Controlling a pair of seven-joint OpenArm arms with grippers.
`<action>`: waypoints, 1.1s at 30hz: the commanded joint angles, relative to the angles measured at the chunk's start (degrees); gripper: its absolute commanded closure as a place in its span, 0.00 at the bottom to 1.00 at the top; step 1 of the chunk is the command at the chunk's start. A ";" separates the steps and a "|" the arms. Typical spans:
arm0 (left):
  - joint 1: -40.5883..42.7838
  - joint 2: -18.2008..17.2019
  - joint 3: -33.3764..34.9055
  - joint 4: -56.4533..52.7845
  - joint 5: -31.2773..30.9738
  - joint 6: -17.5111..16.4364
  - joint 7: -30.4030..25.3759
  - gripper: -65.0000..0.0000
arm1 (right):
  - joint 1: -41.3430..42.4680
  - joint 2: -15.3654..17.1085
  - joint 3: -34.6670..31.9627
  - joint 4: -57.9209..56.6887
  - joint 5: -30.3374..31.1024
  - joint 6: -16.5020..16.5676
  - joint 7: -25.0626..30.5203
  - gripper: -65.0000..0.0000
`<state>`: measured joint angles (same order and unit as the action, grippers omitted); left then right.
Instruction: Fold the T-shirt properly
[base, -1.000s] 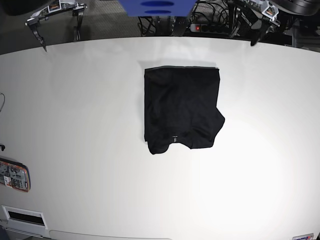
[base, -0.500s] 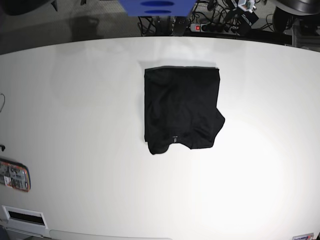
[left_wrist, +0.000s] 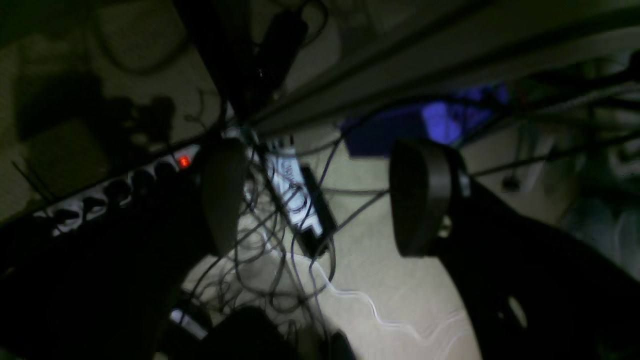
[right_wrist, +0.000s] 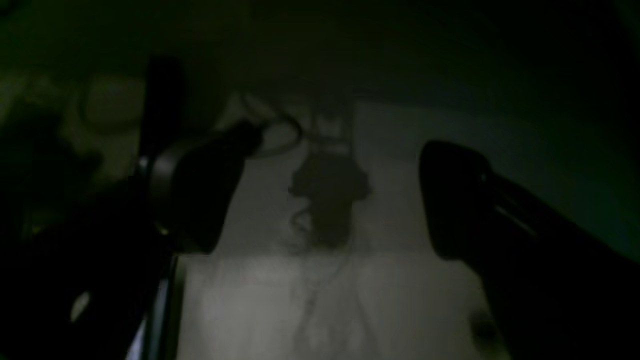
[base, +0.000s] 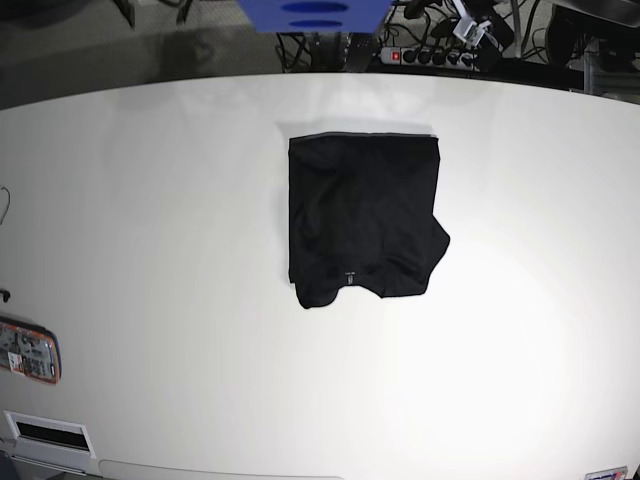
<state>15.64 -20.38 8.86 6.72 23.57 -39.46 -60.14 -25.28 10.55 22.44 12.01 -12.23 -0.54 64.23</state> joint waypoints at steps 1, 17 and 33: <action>-0.47 -0.76 1.91 -2.02 0.30 -0.54 0.67 0.35 | -0.52 1.10 0.03 -1.42 0.49 -0.12 1.49 0.14; -9.88 5.92 17.82 3.87 0.12 -0.54 57.19 0.34 | 18.64 3.65 -28.90 -12.01 0.58 0.05 -56.45 0.14; -9.70 5.74 17.55 3.61 -0.14 -0.54 59.66 0.34 | 20.13 3.65 -36.02 -12.01 0.58 0.14 -63.83 0.14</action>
<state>5.54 -14.31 26.46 10.52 23.22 -39.24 -0.84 -5.08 13.19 -13.50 0.21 -11.84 -0.38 0.43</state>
